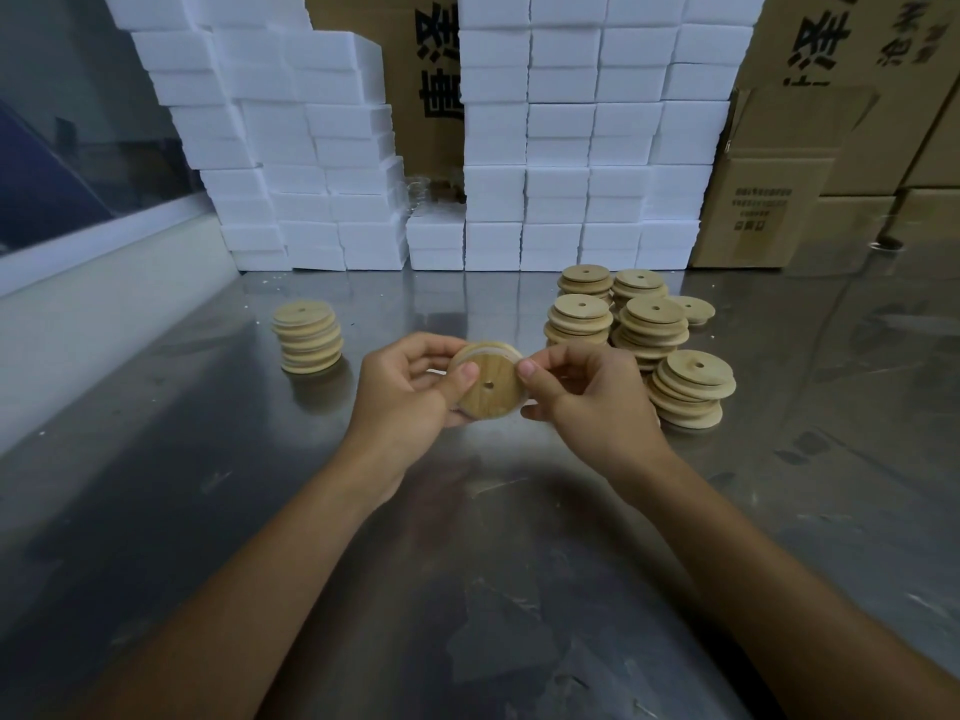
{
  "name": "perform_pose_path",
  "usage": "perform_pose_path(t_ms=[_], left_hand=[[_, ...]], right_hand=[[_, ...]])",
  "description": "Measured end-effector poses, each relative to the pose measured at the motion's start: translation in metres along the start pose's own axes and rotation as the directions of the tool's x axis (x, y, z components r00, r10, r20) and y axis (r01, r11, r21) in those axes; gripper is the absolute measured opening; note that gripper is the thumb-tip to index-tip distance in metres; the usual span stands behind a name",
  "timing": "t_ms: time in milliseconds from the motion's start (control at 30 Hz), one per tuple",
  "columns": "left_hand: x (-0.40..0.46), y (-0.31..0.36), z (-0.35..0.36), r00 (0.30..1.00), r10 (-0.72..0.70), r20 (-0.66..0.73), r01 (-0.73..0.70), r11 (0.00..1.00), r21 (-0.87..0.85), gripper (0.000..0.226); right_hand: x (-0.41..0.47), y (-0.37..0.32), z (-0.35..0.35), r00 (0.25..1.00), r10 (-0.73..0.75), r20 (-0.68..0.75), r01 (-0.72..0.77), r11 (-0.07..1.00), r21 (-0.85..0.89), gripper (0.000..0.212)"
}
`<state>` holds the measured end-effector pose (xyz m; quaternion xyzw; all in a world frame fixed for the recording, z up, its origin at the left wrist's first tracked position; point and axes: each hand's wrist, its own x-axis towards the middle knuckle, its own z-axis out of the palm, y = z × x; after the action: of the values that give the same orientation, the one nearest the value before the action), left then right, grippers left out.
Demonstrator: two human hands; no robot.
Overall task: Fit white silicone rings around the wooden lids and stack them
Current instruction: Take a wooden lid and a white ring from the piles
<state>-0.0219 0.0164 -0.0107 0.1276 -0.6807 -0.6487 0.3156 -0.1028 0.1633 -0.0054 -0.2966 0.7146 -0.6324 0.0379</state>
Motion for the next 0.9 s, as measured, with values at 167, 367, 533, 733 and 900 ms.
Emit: perform_pose_path(t_ms=[167,367,533,733,900], left_hand=[[0.000,0.004,0.001,0.998,-0.065,-0.015,0.063,0.992,-0.108,0.011],[0.002,0.008,-0.004,0.987,-0.161,0.007,0.161,0.985,-0.069,0.009],[0.011,0.010,-0.022,0.974,-0.186,-0.129,0.186,0.983,-0.014,0.007],[0.037,0.011,-0.073,0.845,-0.363,-0.392,0.138,0.857,-0.497,0.016],[0.058,0.009,-0.101,0.817,-0.372,-0.440,0.079,0.828,-0.555,0.008]], right_hand=[[0.000,-0.001,-0.002,1.000,0.013,0.027,-0.012,0.999,-0.037,0.011],[-0.001,0.001,-0.001,0.999,-0.033,-0.030,0.029,0.994,-0.104,0.011],[-0.003,-0.001,-0.002,0.996,-0.071,-0.056,0.058,0.978,-0.198,0.011],[-0.004,-0.005,0.000,0.995,-0.076,-0.065,0.061,0.976,-0.209,0.011],[-0.005,-0.006,0.000,0.994,-0.093,-0.053,0.079,0.970,-0.231,0.011]])
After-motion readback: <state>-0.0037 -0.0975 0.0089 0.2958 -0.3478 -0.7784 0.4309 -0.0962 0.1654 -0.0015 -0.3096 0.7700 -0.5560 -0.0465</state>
